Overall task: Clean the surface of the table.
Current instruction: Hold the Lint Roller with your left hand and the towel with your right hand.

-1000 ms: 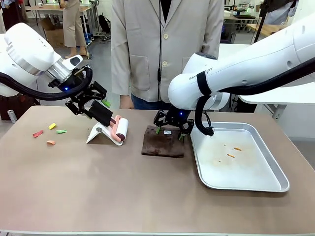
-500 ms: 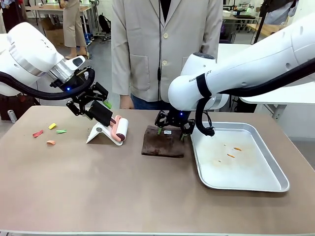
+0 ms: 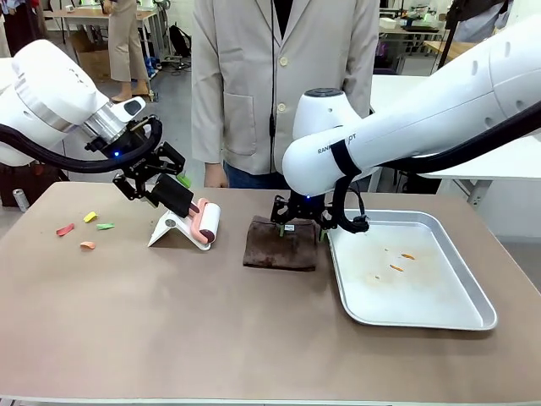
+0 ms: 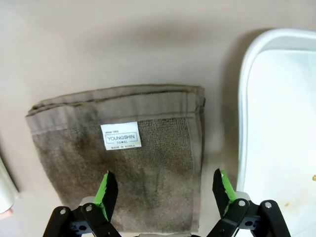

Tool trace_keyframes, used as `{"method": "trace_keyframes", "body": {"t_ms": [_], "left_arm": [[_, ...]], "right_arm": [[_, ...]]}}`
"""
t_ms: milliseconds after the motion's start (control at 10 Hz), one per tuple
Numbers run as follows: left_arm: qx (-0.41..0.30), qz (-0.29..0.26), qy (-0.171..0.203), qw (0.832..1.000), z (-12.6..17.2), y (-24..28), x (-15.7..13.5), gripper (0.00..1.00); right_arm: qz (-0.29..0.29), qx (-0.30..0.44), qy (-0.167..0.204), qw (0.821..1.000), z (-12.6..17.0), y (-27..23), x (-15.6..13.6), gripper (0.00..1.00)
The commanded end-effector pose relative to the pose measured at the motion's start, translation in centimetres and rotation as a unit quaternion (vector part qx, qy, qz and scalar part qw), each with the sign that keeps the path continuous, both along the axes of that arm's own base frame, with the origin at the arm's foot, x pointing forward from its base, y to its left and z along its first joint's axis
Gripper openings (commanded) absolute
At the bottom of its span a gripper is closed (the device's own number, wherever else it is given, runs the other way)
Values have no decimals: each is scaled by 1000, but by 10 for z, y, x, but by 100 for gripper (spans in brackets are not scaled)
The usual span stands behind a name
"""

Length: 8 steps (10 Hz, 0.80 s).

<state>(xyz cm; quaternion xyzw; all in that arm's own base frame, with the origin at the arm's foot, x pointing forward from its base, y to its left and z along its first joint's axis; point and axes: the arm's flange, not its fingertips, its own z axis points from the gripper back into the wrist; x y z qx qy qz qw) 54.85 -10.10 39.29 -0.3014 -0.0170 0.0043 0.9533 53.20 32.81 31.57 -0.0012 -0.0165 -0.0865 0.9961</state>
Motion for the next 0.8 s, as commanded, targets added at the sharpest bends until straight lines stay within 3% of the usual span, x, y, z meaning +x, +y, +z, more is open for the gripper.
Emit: {"method": "trace_keyframes", "body": {"t_ms": [0, 700], "left_arm": [[-4, 2, 6, 1000, -2, 1, -1, 100], [-5, 4, 6, 1000, -9, 39, 1, 100]], "right_arm": [[-11, -24, 0, 1000, -4, 7, 10, 100], [25, -4, 17, 1000, -22, -7, 12, 100]]}}
